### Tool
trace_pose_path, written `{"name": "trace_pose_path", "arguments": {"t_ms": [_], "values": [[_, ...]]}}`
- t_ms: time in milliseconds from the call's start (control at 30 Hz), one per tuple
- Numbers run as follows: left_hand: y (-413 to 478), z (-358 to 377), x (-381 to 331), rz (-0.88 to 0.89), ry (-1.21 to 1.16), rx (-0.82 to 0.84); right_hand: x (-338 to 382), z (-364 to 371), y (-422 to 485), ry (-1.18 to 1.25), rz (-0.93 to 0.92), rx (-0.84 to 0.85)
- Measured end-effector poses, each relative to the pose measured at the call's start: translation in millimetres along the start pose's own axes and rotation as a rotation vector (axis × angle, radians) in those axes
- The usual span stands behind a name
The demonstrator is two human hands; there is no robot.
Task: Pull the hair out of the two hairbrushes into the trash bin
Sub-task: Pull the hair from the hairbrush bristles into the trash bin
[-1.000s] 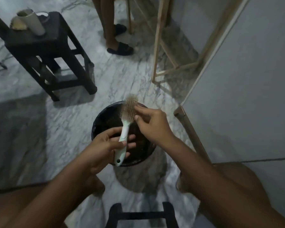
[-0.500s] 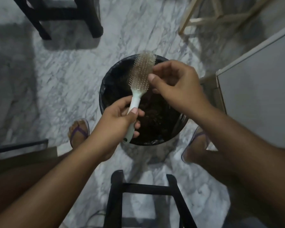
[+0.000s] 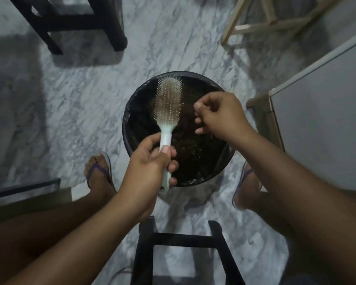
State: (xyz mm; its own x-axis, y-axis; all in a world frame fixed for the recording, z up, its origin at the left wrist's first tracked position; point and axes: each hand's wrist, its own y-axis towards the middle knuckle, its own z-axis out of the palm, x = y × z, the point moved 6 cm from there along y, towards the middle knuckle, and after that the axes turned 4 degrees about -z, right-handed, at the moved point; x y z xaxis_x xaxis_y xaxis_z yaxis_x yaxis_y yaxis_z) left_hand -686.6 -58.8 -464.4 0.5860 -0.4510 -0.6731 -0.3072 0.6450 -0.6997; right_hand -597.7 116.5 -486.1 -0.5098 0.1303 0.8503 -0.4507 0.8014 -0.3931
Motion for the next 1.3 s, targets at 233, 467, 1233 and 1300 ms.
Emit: {"name": "trace_pose_path", "arguments": {"t_ms": [233,467,1233,1300], "values": [[1,-8,5,0.089,0.027,-0.063,-27,-4,6,-0.373,0.009,-0.063],[8,-24,-13,0.169,-0.045,-0.053,-51,3,0,-0.723,0.287,0.284],[7,-11,14,0.084,0.133,-0.134,3,5,-1,-0.138,-0.085,-0.009],[8,-11,16,0.083,0.150,-0.171,5,5,-3,-0.214,-0.135,-0.062]]}}
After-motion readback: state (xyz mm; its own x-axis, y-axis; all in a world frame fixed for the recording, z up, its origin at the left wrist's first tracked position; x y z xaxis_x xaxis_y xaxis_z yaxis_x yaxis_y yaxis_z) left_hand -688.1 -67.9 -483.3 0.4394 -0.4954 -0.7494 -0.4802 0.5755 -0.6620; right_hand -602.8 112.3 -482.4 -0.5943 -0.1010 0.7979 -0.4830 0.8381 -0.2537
